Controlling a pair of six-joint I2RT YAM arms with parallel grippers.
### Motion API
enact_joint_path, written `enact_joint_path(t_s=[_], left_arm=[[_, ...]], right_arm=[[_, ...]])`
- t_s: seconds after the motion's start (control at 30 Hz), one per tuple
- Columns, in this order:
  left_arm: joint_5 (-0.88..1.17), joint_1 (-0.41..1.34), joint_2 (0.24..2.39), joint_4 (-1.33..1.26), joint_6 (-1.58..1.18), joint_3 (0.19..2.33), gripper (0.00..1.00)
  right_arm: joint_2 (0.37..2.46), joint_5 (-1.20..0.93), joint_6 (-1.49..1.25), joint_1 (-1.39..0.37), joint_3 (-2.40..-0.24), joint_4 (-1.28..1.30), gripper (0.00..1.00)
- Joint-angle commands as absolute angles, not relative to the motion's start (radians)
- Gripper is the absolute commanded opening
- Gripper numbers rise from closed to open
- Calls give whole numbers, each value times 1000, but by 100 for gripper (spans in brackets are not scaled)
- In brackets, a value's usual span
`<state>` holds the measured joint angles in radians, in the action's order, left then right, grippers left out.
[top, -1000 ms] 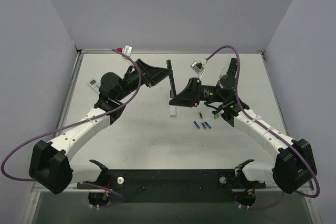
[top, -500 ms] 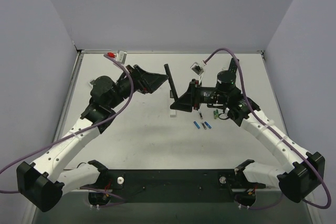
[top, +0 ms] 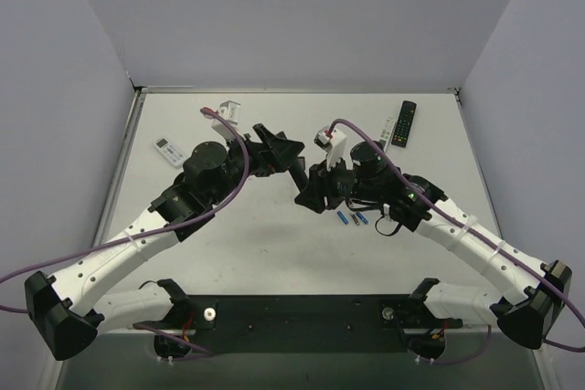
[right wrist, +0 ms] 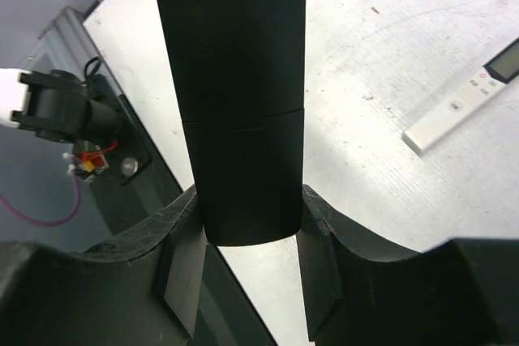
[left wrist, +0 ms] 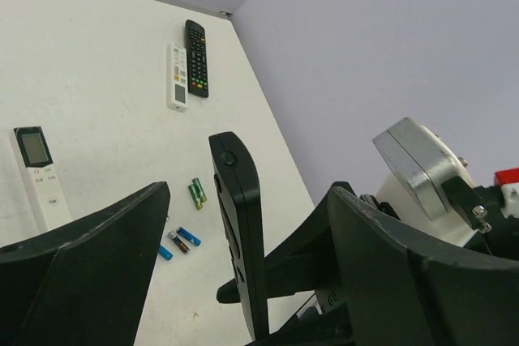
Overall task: Load the batteries into the remote control
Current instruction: Adjust the remote control.
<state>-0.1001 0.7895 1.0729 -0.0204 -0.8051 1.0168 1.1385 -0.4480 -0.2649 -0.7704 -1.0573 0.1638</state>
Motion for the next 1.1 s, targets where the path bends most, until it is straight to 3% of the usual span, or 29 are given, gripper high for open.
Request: enact_joint_path(t_s=[0.0,0.1,0.23,0.33,0.43,0.47,0.57,0.6,0.67,0.7,0.87,1.07], left_arm=[[-213,825,1072,-35,-857,997,88],[-232,839,1071,-61,-871,974,83],[-232,842,1071,-89,-877,956,64],[-236,842,1074,-95,-877,948,56],[-239,841,1075,-104,-879,933,31],[-238,841,1075,-103,-884,931,15],[-259,841,1074,-77,-891,927,0],[-267,839,1071,-68,-893,923,0],[-282,835,1065,-45,-903,919,0],[-284,830,1063,-34,-911,916,0],[-281,802,1062,44,-974,911,0],[-250,785,1048,41,-1008,903,0]], right_arm=[[1109,-266,-212,-819,-1097,173,0],[1115,-224,-203,-839,-1097,176,0],[1129,-193,-198,-864,-1100,176,0],[1138,-176,-193,-873,-1103,175,0],[1147,-175,-189,-879,-1104,175,0],[1150,-178,-189,-882,-1104,176,0],[1149,-183,-186,-882,-1108,178,21],[1147,-183,-184,-882,-1109,181,38],[1146,-181,-173,-882,-1121,186,60],[1146,-179,-169,-884,-1129,189,64],[1161,-189,-143,-882,-1178,196,71],[1216,-216,-114,-882,-1206,196,72]])
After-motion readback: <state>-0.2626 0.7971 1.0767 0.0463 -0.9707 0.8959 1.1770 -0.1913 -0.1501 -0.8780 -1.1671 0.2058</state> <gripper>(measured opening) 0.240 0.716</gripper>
